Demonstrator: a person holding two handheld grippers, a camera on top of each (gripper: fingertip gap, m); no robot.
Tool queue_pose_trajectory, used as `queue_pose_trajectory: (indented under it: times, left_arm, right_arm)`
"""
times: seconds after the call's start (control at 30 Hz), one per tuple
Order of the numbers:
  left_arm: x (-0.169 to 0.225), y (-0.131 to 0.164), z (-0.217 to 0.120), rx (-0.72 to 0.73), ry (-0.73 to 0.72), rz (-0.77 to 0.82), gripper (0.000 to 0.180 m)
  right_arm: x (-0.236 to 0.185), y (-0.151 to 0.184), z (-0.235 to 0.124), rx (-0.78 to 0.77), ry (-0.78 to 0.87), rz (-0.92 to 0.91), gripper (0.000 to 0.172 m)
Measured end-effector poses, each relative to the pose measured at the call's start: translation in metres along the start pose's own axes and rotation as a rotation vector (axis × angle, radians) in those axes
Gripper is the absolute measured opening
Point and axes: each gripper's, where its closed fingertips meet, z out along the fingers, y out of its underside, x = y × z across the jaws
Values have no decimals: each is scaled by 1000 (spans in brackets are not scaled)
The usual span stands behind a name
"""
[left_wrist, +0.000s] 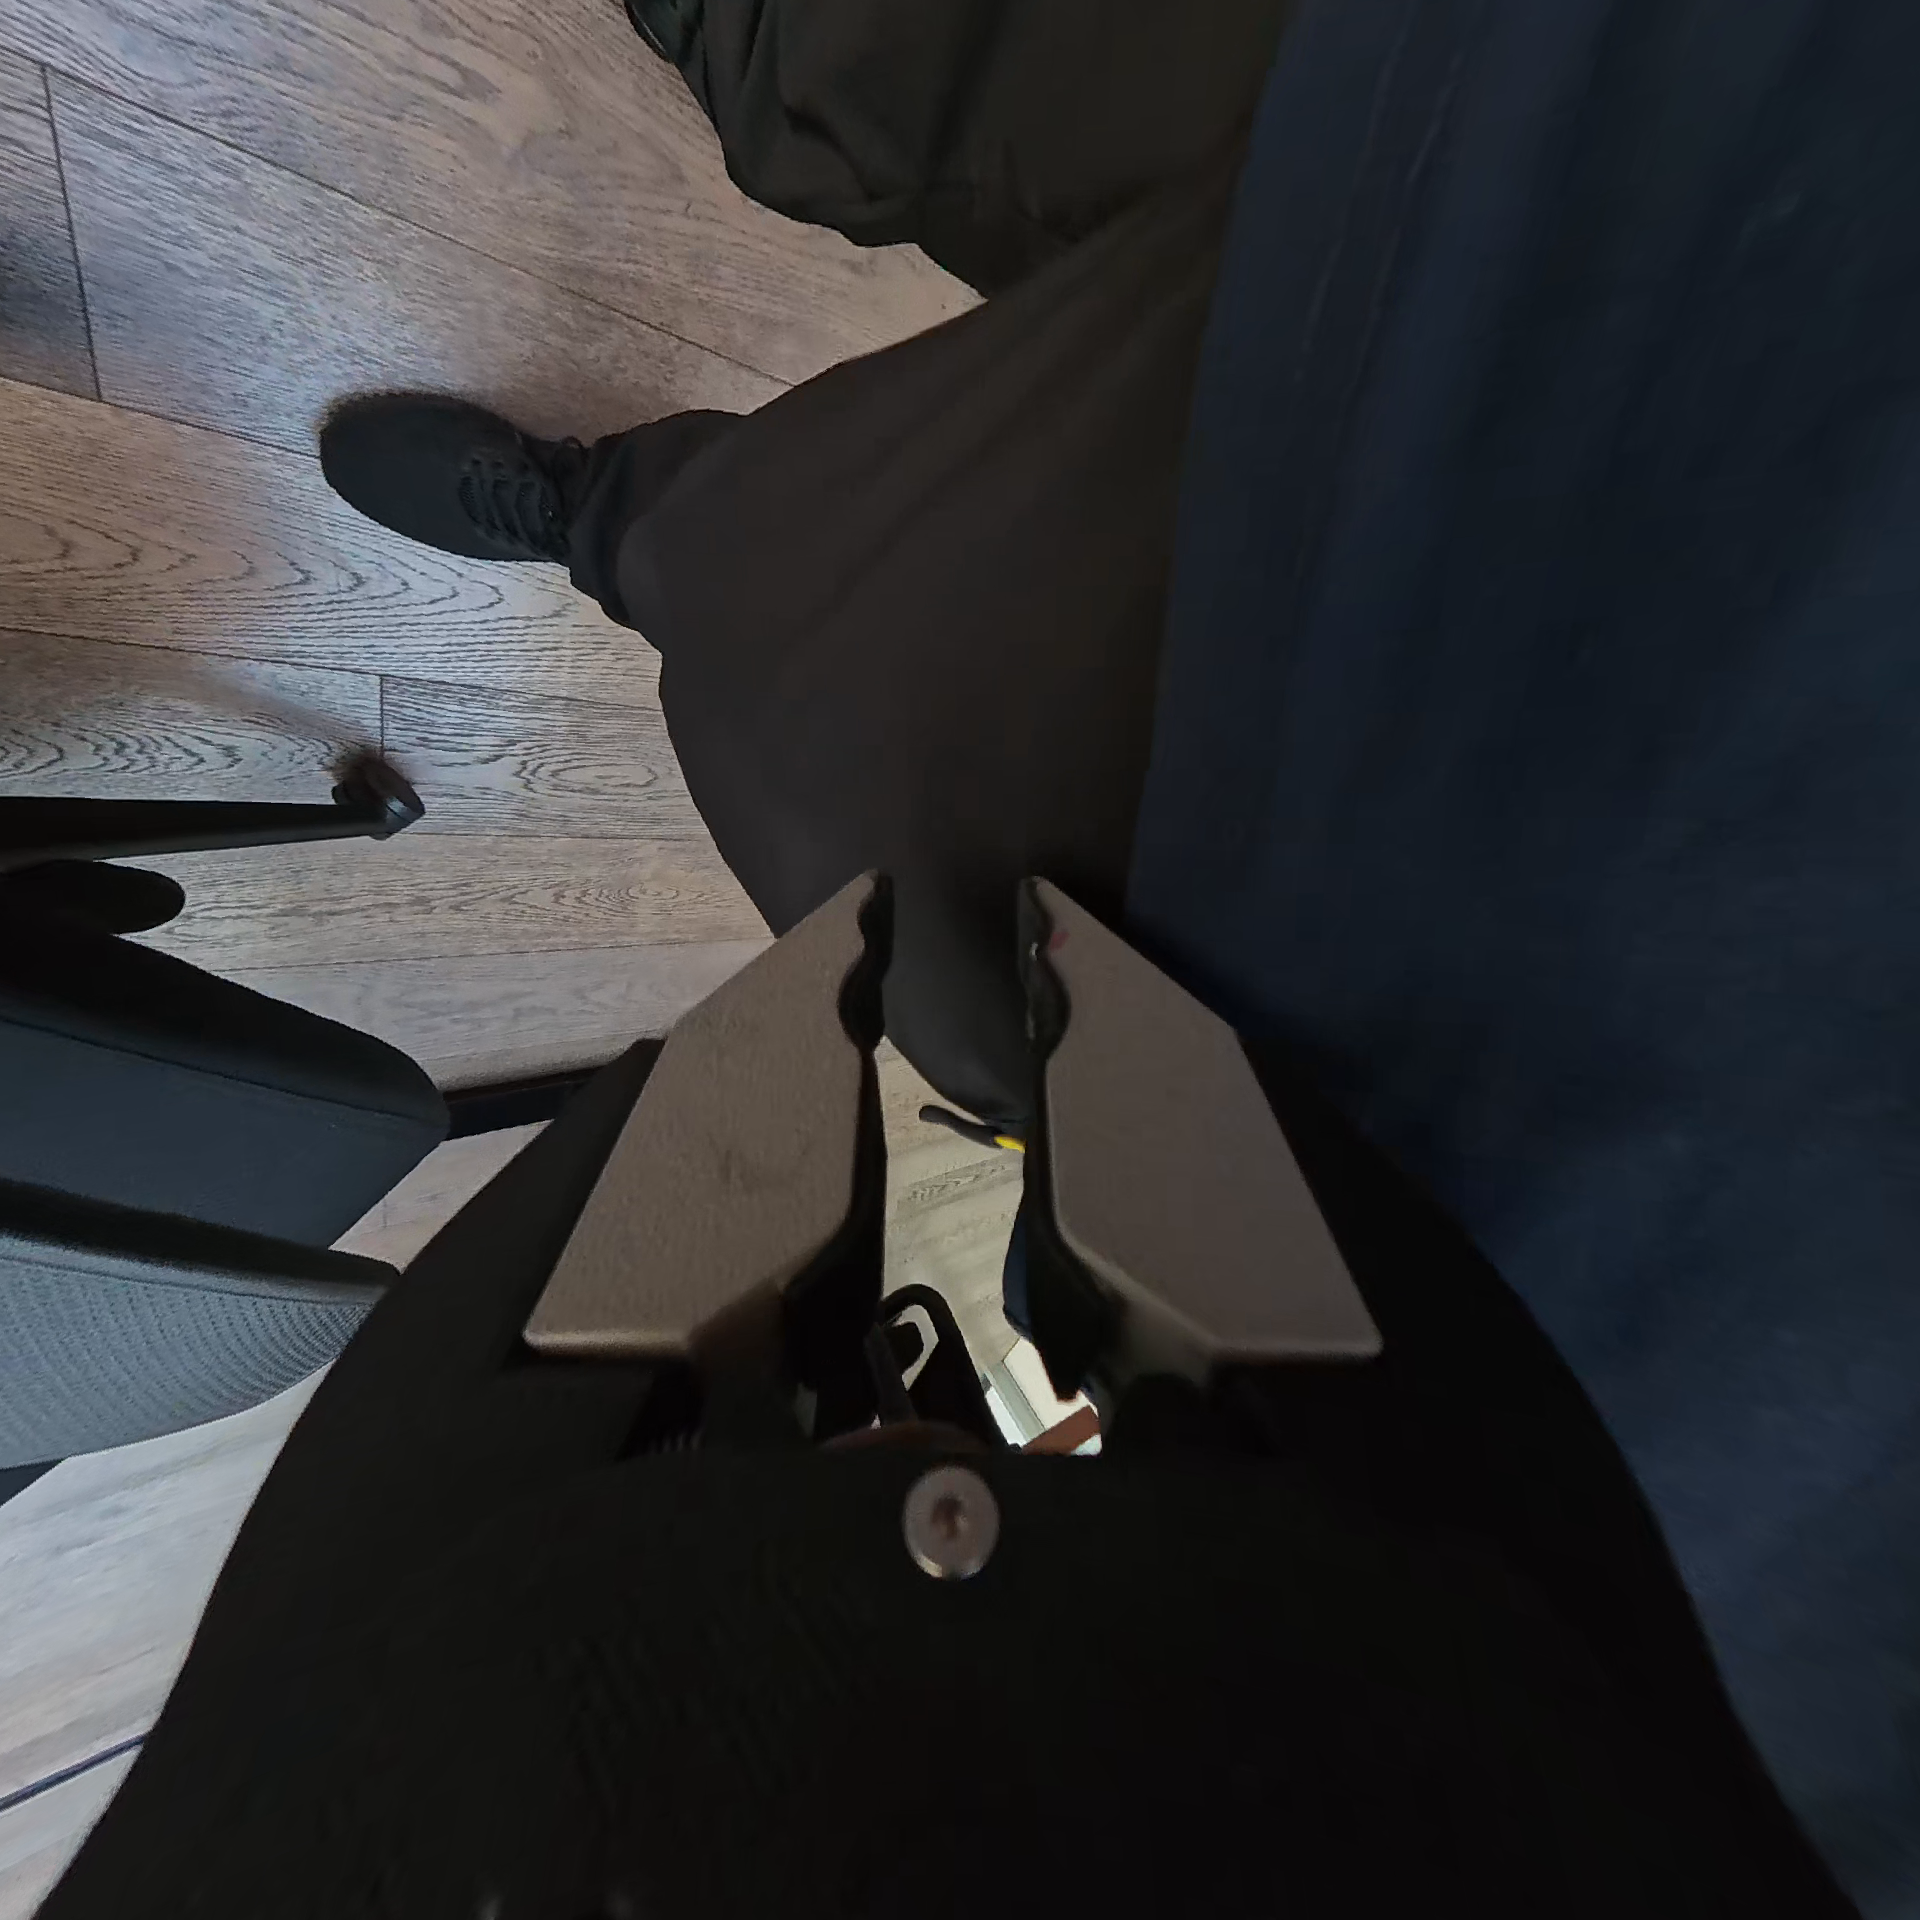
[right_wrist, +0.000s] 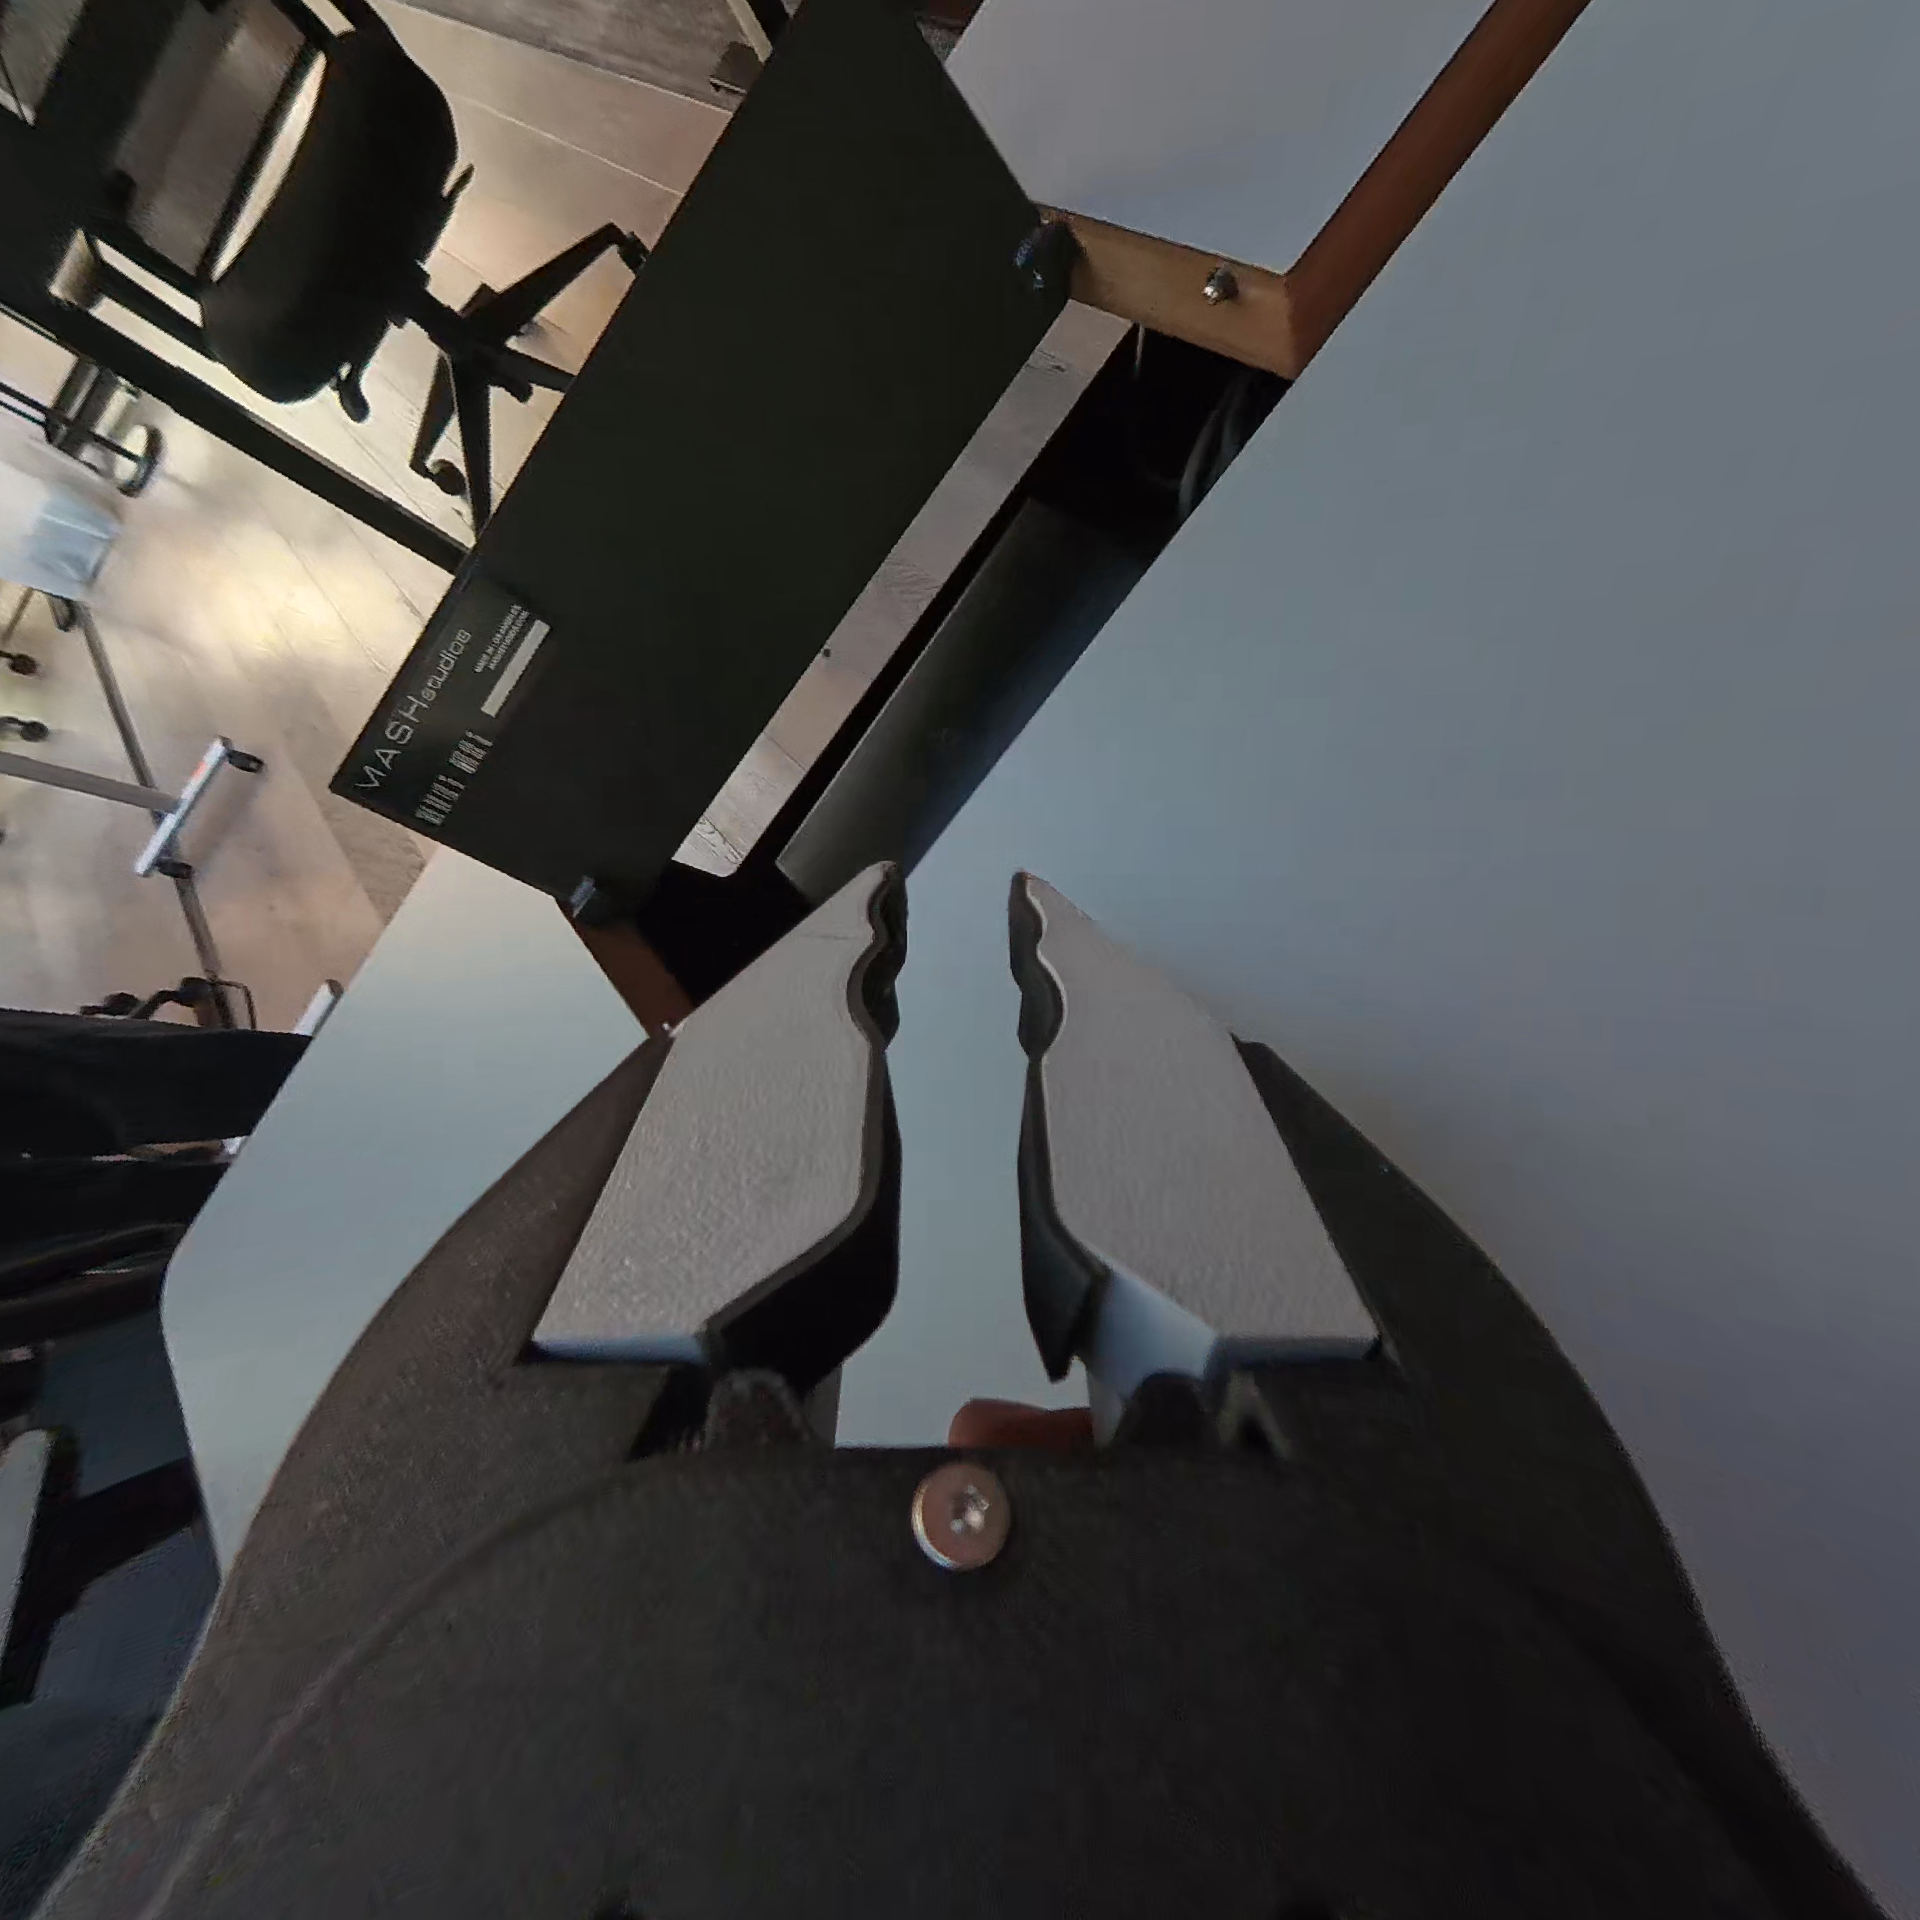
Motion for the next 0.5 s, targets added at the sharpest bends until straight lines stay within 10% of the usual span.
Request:
queue_pose_trajectory:
  times: [0.5]
  left_arm:
    - [13,1,3,-16,-26,-26,15]
  right_arm:
    - [-61,7,41,-55,-128,-210,24]
